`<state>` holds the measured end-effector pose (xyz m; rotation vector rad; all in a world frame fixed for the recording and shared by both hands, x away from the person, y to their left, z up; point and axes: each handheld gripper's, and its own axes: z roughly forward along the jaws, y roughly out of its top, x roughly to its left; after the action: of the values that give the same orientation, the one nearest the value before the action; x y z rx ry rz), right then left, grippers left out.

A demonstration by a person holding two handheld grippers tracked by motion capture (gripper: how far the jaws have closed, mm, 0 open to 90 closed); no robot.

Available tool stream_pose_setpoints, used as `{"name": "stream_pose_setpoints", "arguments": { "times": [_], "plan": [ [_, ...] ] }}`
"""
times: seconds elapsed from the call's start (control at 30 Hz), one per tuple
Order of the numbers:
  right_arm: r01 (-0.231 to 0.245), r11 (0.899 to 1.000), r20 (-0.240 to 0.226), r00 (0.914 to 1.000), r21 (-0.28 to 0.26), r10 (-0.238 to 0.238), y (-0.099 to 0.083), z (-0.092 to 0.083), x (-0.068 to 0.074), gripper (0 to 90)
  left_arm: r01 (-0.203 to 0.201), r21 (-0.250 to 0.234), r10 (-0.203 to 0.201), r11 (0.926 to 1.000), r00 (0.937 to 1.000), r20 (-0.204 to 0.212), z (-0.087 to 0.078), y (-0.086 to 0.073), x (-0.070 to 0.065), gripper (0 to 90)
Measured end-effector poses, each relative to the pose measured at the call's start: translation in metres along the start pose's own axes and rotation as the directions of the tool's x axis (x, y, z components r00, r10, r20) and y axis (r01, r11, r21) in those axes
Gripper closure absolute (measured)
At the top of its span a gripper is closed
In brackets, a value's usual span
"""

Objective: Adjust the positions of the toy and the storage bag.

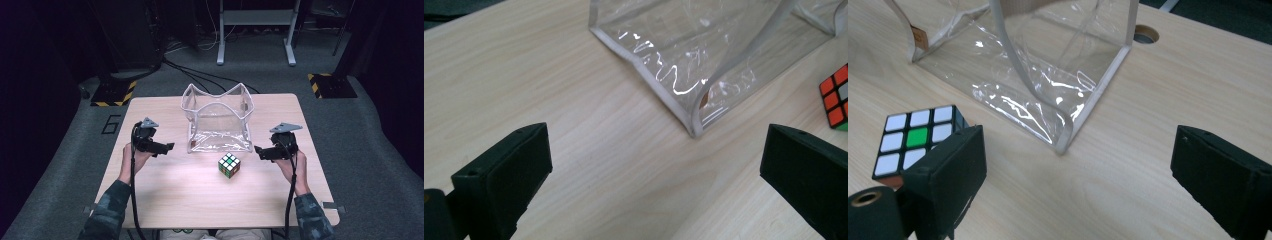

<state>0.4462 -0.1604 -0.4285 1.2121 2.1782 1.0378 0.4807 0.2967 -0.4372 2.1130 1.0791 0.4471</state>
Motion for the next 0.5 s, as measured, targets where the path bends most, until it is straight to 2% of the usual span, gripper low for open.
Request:
{"name": "stream_pose_setpoints", "arguments": {
  "times": [0.17, 0.2, 0.23, 0.27, 0.37, 0.4, 0.43, 0.5],
  "plan": [
    [-0.019, 1.0, -0.01, 0.9998, 0.011, 0.019, -0.022, 0.004, 0.001, 6.2, 0.022, 0.023, -0.022, 0.9995, 0.9997, 0.009, 0.006, -0.021, 0.0, 0.1],
    [-0.019, 1.0, -0.009, 0.9998, 0.012, 0.02, -0.026, 0.005, 0.001, 6.2, 0.022, 0.023, -0.022, 0.9995, 0.9997, 0.009, 0.006, -0.021, 0.0, 0.1],
    [-0.025, 0.999, -0.01, 0.9996, 0.02, 0.025, -0.031, 0.007, 0.002, 6.2, 0.03, 0.032, -0.03, 0.999, 0.9994, 0.014, 0.007, -0.029, -0.002, 0.1],
    [-0.032, 0.999, -0.017, 0.9993, 0.024, 0.032, -0.035, 0.009, 0.003, 6.1, 0.03, 0.032, -0.03, 0.999, 0.9994, 0.014, 0.007, -0.029, -0.002, 0.1],
    [-0.045, 0.999, -0.029, 0.9985, 0.03, 0.046, -0.048, 0.014, 0.005, 6.1, 0.025, 0.031, -0.025, 0.9992, 0.9996, 0.015, 0.011, -0.049, -0.005, 0.1],
    [-0.045, 0.999, -0.029, 0.9985, 0.03, 0.046, -0.048, 0.014, 0.005, 6.1, 0.025, 0.031, -0.025, 0.9992, 0.9996, 0.015, 0.011, -0.049, -0.005, 0.1],
    [-0.044, 0.998, -0.024, 0.9987, 0.044, 0.045, -0.056, 0.018, 0.007, 6.1, 0.024, 0.03, -0.025, 0.9993, 0.9997, 0.005, 0.013, -0.059, -0.007, 0.1],
    [-0.059, 0.996, -0.038, 0.9974, 0.064, 0.062, -0.064, 0.023, 0.009, 5.7, 0.018, 0.036, -0.019, 0.9992, 0.9998, 0.004, 0.014, -0.063, -0.007, 0.1]
  ]
}}
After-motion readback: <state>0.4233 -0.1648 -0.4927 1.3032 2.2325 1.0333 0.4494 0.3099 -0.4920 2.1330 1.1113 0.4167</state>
